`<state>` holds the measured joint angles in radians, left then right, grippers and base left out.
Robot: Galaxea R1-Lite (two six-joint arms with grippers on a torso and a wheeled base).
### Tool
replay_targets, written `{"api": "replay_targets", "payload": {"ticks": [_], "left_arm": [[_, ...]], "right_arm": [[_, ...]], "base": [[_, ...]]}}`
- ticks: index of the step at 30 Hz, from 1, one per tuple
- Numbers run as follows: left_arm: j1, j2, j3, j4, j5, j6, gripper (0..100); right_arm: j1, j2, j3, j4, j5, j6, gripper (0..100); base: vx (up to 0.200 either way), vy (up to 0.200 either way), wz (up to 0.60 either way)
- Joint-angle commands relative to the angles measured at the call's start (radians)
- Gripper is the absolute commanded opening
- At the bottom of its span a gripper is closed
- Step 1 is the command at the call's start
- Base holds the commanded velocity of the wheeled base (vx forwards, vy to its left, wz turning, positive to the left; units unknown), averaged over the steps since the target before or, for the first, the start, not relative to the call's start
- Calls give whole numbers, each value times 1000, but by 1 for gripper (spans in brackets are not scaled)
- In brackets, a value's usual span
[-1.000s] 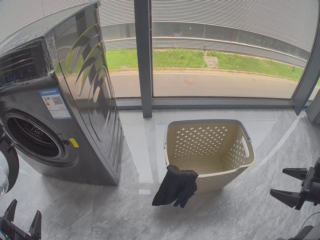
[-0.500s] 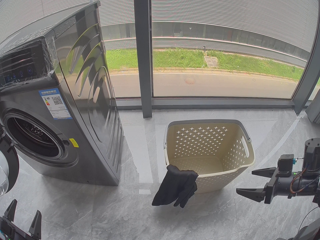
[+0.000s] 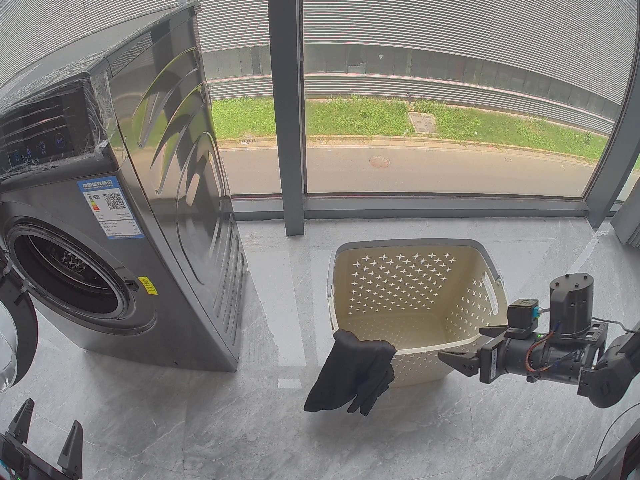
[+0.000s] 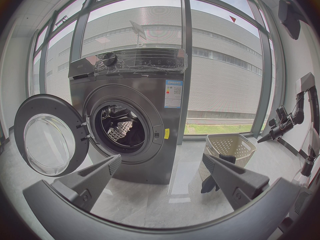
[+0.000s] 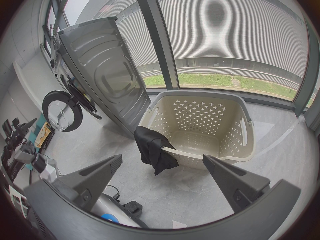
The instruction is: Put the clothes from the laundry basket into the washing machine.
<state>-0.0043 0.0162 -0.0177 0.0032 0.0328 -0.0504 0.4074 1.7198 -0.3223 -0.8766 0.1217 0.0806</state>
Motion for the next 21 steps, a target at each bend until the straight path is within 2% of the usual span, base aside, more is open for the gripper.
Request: {"api": "replay_targets", "payload": {"ticks": [1, 5, 15, 21], "left_arm": [[0, -16, 16, 0, 1, 0, 100], [1, -16, 15, 0, 1, 0, 100], [1, -16, 15, 0, 1, 0, 100], [1, -16, 16, 0, 1, 1, 100]], "right_arm": [[31, 107, -37, -13, -22, 7, 100], [50, 164, -67, -13, -66, 8, 100], [102, 297, -150, -18, -76, 25, 100], [119, 428, -185, -150, -74, 25, 100]], "base": [[0, 0, 0], [0, 0, 0], [0, 0, 0], [0, 0, 0]]}}
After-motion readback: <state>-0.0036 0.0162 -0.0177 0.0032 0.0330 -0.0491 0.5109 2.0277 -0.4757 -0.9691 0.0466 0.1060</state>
